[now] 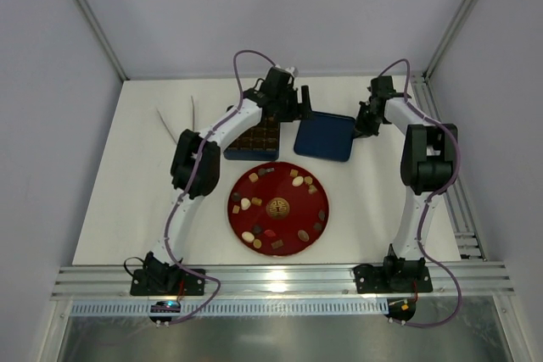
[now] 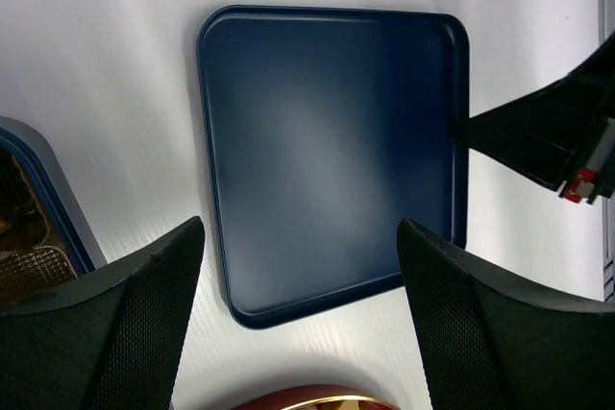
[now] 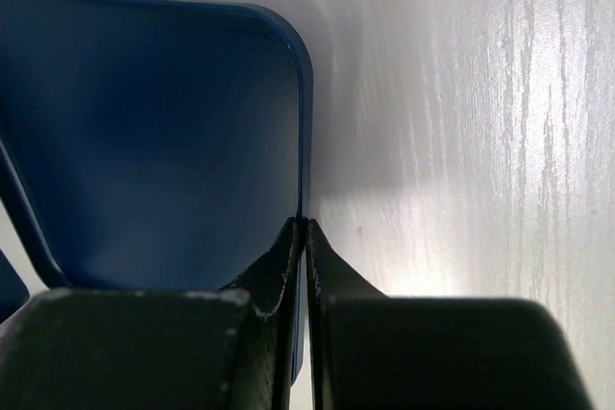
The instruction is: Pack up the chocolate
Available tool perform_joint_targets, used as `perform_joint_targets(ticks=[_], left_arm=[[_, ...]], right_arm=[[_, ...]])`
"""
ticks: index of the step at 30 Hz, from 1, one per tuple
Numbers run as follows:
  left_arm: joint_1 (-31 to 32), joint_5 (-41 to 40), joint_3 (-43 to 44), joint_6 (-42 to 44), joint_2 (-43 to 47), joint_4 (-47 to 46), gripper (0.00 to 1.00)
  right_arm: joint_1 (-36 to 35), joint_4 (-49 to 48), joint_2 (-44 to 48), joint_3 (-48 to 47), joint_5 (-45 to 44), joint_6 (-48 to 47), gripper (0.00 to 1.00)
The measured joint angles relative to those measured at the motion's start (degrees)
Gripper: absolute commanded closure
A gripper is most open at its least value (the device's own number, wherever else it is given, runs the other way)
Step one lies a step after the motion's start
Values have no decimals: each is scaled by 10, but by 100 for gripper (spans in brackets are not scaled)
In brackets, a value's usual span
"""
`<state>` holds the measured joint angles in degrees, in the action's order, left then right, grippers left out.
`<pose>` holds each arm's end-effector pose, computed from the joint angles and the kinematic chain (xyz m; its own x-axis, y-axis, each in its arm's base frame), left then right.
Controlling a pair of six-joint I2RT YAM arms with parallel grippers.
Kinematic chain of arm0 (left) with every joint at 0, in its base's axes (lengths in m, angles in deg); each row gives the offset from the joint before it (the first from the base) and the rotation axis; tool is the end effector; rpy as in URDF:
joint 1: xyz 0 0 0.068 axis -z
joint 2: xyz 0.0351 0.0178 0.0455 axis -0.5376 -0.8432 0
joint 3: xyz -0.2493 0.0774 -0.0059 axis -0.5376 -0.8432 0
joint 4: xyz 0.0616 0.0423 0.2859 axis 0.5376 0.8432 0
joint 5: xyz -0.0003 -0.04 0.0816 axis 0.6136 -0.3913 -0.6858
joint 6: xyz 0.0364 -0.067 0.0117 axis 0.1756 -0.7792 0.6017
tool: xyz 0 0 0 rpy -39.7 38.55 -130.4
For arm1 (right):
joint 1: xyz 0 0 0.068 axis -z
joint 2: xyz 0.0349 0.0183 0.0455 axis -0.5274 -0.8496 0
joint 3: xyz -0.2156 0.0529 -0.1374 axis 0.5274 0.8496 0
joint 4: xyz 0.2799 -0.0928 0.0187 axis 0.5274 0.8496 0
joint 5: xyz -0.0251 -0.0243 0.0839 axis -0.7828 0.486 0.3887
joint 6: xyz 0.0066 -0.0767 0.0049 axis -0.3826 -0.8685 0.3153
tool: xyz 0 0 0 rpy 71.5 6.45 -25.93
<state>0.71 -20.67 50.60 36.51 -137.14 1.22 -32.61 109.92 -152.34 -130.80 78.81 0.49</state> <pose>0.4864 -0.3371 0.1867 -0.8317 -0.0888 -0.5481 0.2710 0.7967 -0.5403 0.4766 0.0166 0.1201 -0.8823 0.2912 -0.3699 0.2005 0.9433 0.2644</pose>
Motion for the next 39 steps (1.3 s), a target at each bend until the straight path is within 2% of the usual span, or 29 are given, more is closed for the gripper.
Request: perform_joint_targets(ticks=[20, 26, 33, 38, 39], left_arm=[[10, -4, 50, -20, -82, 14, 24], [10, 14, 52, -33, -84, 10, 29], [10, 43, 51, -50, -84, -5, 42], [10, 57, 50, -62, -84, -16, 59], [10, 60, 50, -66, -84, -17, 66]], right_arm=[[53, -2, 20, 16, 101, 7, 96], [60, -3, 24, 38, 127, 9, 96], [62, -19, 28, 43, 155, 19, 96], [62, -31, 43, 57, 167, 24, 96], [62, -34, 46, 62, 166, 24, 96]])
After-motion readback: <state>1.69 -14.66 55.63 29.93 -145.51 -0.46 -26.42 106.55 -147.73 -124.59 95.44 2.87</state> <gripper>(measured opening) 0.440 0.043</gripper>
